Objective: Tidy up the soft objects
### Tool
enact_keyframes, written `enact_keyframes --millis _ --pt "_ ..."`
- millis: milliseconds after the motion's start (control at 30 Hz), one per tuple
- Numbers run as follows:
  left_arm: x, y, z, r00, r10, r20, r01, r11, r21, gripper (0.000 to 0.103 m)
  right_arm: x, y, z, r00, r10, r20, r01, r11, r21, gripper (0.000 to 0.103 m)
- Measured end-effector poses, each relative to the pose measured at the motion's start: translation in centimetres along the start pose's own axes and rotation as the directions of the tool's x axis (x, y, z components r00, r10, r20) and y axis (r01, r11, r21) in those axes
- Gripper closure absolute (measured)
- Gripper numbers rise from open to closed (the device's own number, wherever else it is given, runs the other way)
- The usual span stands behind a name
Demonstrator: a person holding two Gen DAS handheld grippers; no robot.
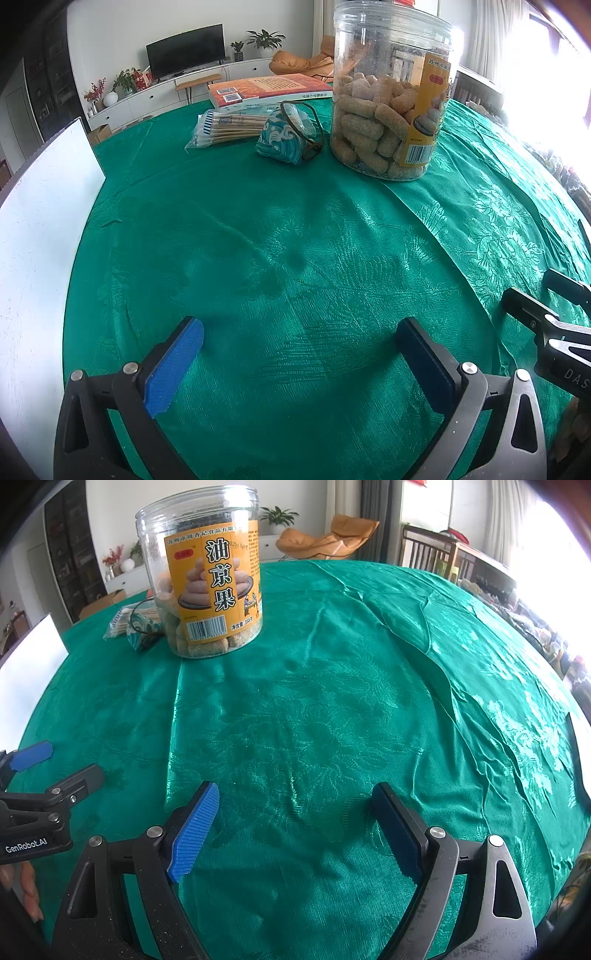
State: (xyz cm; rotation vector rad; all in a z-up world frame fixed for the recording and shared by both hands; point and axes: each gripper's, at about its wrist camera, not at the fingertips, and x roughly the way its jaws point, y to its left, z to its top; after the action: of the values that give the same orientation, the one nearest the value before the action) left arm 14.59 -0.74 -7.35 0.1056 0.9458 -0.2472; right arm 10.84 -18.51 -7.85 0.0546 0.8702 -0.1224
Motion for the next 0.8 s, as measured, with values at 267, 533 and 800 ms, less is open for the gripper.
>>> enact_keyframes --millis 267,533,800 --pt "0.0 0.0 0.0 1.000 0.000 0.000 0.000 1.000 0.000 0.000 0.0 0.0 0.0 1.000 0.000 0.000 0.000 1.000 0.000 0.016" --pt "0.0 0.0 0.0 1.000 0.000 0.000 0.000 1.000 0.000 0.000 0.0 0.0 0.0 1.000 0.000 0.000 0.000 1.000 0.000 0.016" --pt "0.8 0.9 3.5 0.988 -0.053 -0.143 0.056 0.998 0.019 0.000 0.0 0.0 0.0 1.000 0.000 0.000 0.000 1.000 0.000 0.016"
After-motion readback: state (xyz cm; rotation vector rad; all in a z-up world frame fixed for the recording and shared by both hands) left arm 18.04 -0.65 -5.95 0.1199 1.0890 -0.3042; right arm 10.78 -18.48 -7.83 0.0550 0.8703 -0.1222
